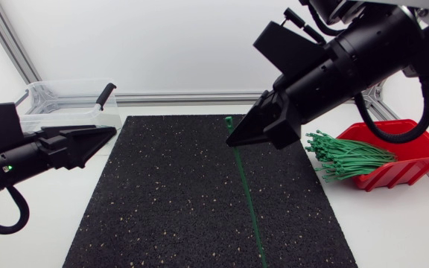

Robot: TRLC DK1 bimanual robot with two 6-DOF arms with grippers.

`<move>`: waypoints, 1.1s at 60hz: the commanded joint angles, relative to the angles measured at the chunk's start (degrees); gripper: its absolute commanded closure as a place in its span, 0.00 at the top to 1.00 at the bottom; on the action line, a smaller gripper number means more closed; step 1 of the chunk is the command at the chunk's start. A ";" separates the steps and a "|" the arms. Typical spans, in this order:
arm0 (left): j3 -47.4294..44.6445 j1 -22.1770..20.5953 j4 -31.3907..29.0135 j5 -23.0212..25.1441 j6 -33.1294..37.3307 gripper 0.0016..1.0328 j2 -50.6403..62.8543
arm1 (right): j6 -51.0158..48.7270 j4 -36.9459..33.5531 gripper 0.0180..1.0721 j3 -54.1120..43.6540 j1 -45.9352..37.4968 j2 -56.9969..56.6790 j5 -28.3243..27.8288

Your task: Take a green cable tie from the red box, thread the tail through the head to close it, then place it in the transparent bin on the left.

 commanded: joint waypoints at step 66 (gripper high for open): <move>17.92 -32.66 6.50 16.08 -10.81 0.96 28.97 | 1.07 6.51 0.05 -9.14 -14.15 11.25 -40.01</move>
